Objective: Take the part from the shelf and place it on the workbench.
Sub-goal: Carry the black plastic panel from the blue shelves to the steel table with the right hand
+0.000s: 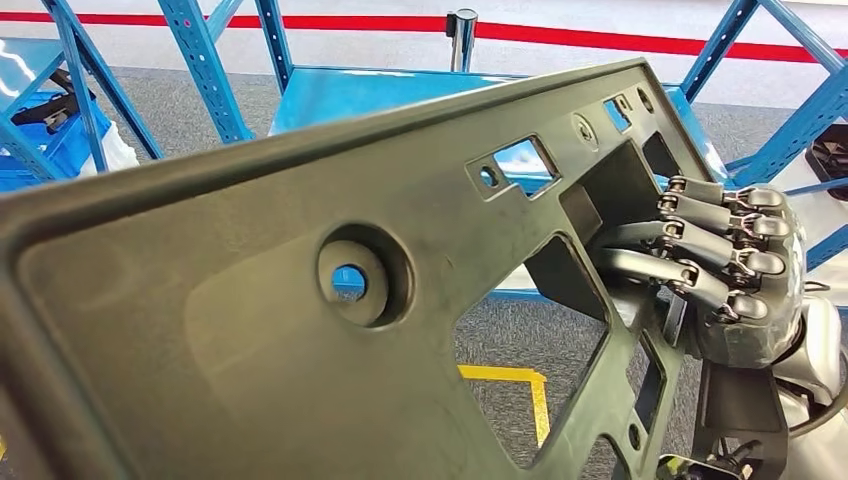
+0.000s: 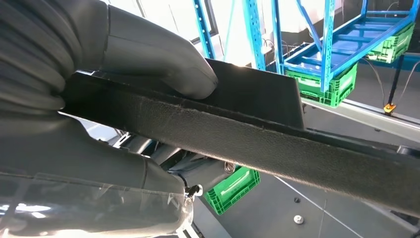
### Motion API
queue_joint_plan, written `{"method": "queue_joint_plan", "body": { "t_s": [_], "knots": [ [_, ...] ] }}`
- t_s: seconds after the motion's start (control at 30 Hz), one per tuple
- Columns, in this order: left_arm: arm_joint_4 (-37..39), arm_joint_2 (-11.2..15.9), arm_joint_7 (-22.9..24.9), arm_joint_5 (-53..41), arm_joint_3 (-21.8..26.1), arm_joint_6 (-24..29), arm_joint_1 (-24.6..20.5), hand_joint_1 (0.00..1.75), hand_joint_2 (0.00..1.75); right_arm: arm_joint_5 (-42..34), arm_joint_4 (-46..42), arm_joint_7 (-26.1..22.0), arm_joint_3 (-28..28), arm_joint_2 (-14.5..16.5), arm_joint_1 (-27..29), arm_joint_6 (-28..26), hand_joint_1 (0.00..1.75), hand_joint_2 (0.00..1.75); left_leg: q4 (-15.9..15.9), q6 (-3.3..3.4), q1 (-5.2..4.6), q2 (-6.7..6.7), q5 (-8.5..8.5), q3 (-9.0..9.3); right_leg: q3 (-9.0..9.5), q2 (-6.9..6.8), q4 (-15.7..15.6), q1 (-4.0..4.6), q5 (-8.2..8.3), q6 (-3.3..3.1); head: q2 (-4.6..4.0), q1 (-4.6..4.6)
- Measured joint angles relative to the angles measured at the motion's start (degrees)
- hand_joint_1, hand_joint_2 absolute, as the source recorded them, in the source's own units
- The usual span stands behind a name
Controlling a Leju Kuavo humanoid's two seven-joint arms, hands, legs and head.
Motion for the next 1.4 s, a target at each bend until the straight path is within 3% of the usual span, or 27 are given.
{"method": "queue_joint_plan", "body": {
  "t_s": [0.03,0.1,0.17,0.2,0.27,0.3,0.37,0.43,0.47,0.5,0.53,0.6,0.67,0.7,0.77,0.83,0.87,0.93,0.97,1.0,1.03,1.1,1.17,1.2,1.3,1.33,1.4],
  "knots": [
    [0.00,0.00,0.01,0.00,0.00,0.00,0.00,0.00,1.75,0.01,0.01,0.00,0.00,0.01,-0.01,0.00,1.75,1.75,0.06,-0.08,-0.01,0.00,0.45,-0.62,1.68,0.00,-1.55,0.00,1.23,-0.03,0.00,0.04],
    [0.00,0.00,0.01,-0.01,0.02,0.00,0.00,0.00,1.75,0.04,0.02,0.00,-0.01,0.01,-0.17,0.00,1.75,1.75,0.22,-0.43,-0.05,-0.03,1.26,-1.60,7.31,0.01,-9.25,0.05,3.56,-0.25,0.00,0.17],
    [0.00,0.00,0.00,-0.05,0.04,-0.01,-0.02,0.00,1.75,0.13,0.02,0.02,-0.02,0.01,-0.39,0.00,1.75,1.75,0.36,-1.05,-0.16,-0.10,2.06,-2.23,11.51,0.13,-15.82,0.34,3.78,-0.63,0.00,0.32],
    [0.00,0.00,0.00,-0.07,0.04,-0.02,-0.02,0.00,1.75,0.17,0.03,0.03,-0.02,0.01,-0.46,0.00,1.75,1.75,0.35,-1.39,-0.19,-0.11,2.47,-2.42,12.10,0.19,-17.07,0.55,3.46,-0.84,0.00,0.34],
    [0.01,0.01,0.01,-0.09,0.04,-0.02,0.02,0.00,1.75,0.21,0.08,0.04,0.01,0.04,-0.53,0.00,1.75,1.75,0.39,-2.06,-0.13,-0.16,2.95,-2.67,11.46,0.18,-17.22,0.54,3.92,-1.38,0.00,0.29],
    [0.01,0.02,0.02,-0.09,0.04,-0.03,0.06,0.00,1.75,0.23,0.11,0.04,0.04,0.07,-0.59,0.01,1.75,1.75,0.89,-2.29,-0.06,-0.18,2.28,-2.96,10.99,0.11,-17.20,0.40,4.34,-1.78,0.00,0.17],
    [0.02,0.04,0.01,-0.09,0.02,-0.05,0.09,0.00,1.75,0.29,0.16,0.05,0.11,0.16,-0.74,0.01,1.75,1.75,4.83,-2.54,0.12,-0.23,-1.87,-4.29,9.85,-0.07,-17.30,0.07,5.36,-2.56,0.00,-0.12],
    [0.02,0.09,0.00,-0.09,0.00,-0.05,0.10,0.00,1.75,0.37,0.20,0.07,0.21,0.27,-0.77,0.01,1.75,1.75,11.97,-2.67,0.12,-0.25,-6.98,-6.05,8.52,-0.12,-17.25,0.21,6.42,-2.95,0.00,-0.30],
    [0.02,0.13,0.01,-0.09,0.00,-0.05,0.10,0.00,1.75,0.41,0.22,0.08,0.28,0.34,-0.76,0.00,1.75,1.75,14.93,-2.76,0.12,-0.26,-8.17,-6.41,7.79,-0.12,-17.20,0.25,6.98,-2.97,0.00,-0.32],
    [0.02,0.16,0.02,-0.09,0.00,-0.04,0.10,0.00,1.75,0.43,0.25,0.09,0.38,0.39,-0.75,0.00,1.75,1.75,16.32,-2.83,0.15,-0.26,-8.10,-6.00,7.05,-0.12,-17.12,0.26,7.52,-2.95,0.00,-0.33],
    [0.02,0.19,0.02,-0.09,0.00,-0.04,0.10,0.00,1.75,0.46,0.26,0.10,0.48,0.43,-0.74,-0.01,1.75,1.75,15.61,-2.88,0.23,-0.25,-6.97,-4.61,6.34,-0.12,-17.02,0.23,8.01,-2.85,0.00,-0.34],
    [0.01,0.20,-0.01,-0.09,0.00,-0.04,0.06,0.00,1.75,0.50,0.28,0.11,0.62,0.48,-0.74,-0.03,1.75,1.75,8.66,-2.98,0.50,-0.24,-4.32,0.66,5.15,-0.12,-16.64,0.17,8.77,-2.39,0.00,-0.36],
    [0.00,0.20,-0.02,-0.09,0.00,-0.04,0.03,0.00,1.75,0.55,0.28,0.12,0.66,0.50,-0.75,-0.06,1.75,1.75,1.64,-2.98,0.49,-0.34,-4.03,5.01,4.36,-0.14,-16.14,0.31,9.38,-1.76,0.00,-0.33],
    [0.01,0.20,-0.03,-0.09,0.00,-0.04,0.04,0.00,1.75,0.57,0.28,0.13,0.66,0.50,-0.75,-0.07,1.75,1.75,0.15,-2.87,0.38,-0.42,-4.41,5.75,4.15,-0.16,-16.00,0.41,9.73,-1.46,0.00,-0.31],
    [0.02,0.20,-0.03,-0.08,0.01,-0.04,0.15,0.00,1.75,0.64,0.28,0.15,0.67,0.52,-0.71,-0.08,1.75,1.75,-0.09,-2.15,0.17,-0.45,-4.11,5.27,3.98,-0.19,-15.98,0.41,10.38,-0.84,0.00,-0.25],
    [0.02,0.20,-0.03,-0.04,0.03,-0.04,0.14,0.00,1.75,0.70,0.29,0.17,0.68,0.54,-0.62,-0.10,1.75,1.75,-0.07,-0.97,0.12,-0.24,-3.17,4.33,3.23,-0.14,-14.84,0.25,8.83,-0.38,0.00,-0.21],
    [0.02,0.23,-0.03,-0.01,0.05,-0.04,0.10,0.00,1.75,0.74,0.30,0.20,0.68,0.54,-0.59,-0.13,1.75,1.75,-0.12,-0.46,0.16,-0.11,-2.59,3.68,2.32,-0.10,-12.72,0.19,6.68,-0.24,0.00,-0.12],
    [0.01,0.28,-0.03,0.02,0.16,-0.04,0.08,0.00,1.75,0.84,0.34,0.25,0.74,0.57,-0.54,-0.20,1.75,1.75,-0.07,0.01,0.05,0.02,-1.46,2.16,0.03,-0.03,-5.60,0.22,1.62,-0.15,0.00,0.06],
    [0.01,0.31,-0.03,0.02,0.22,-0.04,0.10,0.00,1.75,0.87,0.38,0.28,0.79,0.60,-0.51,-0.24,1.75,1.75,-0.03,0.06,0.00,0.06,-0.89,1.37,-0.77,-0.01,-2.19,0.22,0.13,-0.12,0.00,0.12],
    [0.02,0.31,-0.03,0.02,0.26,-0.04,0.11,0.00,1.75,0.91,0.43,0.30,0.85,0.63,-0.48,-0.26,1.75,1.75,0.01,0.04,-0.04,0.07,-0.36,0.62,-0.80,-0.01,-0.25,0.23,-0.10,-0.10,0.00,0.14],
    [0.02,0.31,-0.03,0.03,0.29,-0.04,0.12,0.00,1.75,0.93,0.49,0.32,0.90,0.66,-0.47,-0.28,1.75,1.75,0.06,-0.03,-0.06,0.08,0.13,-0.06,0.20,-0.01,-0.39,0.23,0.79,-0.12,0.00,0.17],
    [0.02,0.31,-0.03,0.05,0.36,-0.04,0.12,0.00,1.75,0.96,0.57,0.34,0.95,0.68,-0.54,-0.32,1.75,1.75,0.22,-0.33,-0.04,0.05,0.97,-1.16,5.16,0.00,-6.56,0.23,3.67,-0.24,0.00,0.25],
    [0.01,0.31,-0.04,0.08,0.46,-0.04,0.10,0.00,1.75,1.01,0.61,0.35,0.96,0.70,-0.73,-0.41,1.75,1.75,0.42,-0.88,-0.15,-0.02,1.69,-1.89,10.37,0.05,-14.24,0.47,4.40,-0.58,0.00,0.35],
    [0.00,0.31,-0.04,0.09,0.50,-0.04,0.09,0.00,1.75,1.03,0.64,0.36,0.96,0.72,-0.81,-0.49,1.75,1.75,0.47,-1.23,-0.21,-0.03,2.08,-2.13,11.57,0.09,-16.32,0.62,4.08,-0.75,0.00,0.37],
    [0.01,0.34,-0.03,0.09,0.52,-0.05,0.16,0.00,1.75,1.05,0.78,0.37,1.02,0.82,-0.88,-0.66,1.75,1.75,0.63,-2.23,-0.14,-0.05,2.62,-2.63,10.96,0.06,-17.14,0.67,4.32,-1.59,0.00,0.23],
    [0.02,0.36,-0.03,0.09,0.52,-0.07,0.18,0.00,1.75,1.05,0.81,0.37,1.04,0.87,-0.92,-0.69,1.75,1.75,1.54,-2.43,-0.06,-0.07,1.54,-3.01,10.48,-0.01,-17.16,0.53,4.76,-2.05,0.00,0.07],
    [0.02,0.37,-0.03,0.09,0.51,-0.14,0.20,0.00,1.75,1.05,0.85,0.37,1.09,0.98,-0.99,-0.73,1.75,1.75,6.54,-2.63,0.07,-0.12,-3.12,-4.58,9.36,-0.18,-17.22,0.33,5.78,-2.78,0.00,-0.29]
  ]
}}
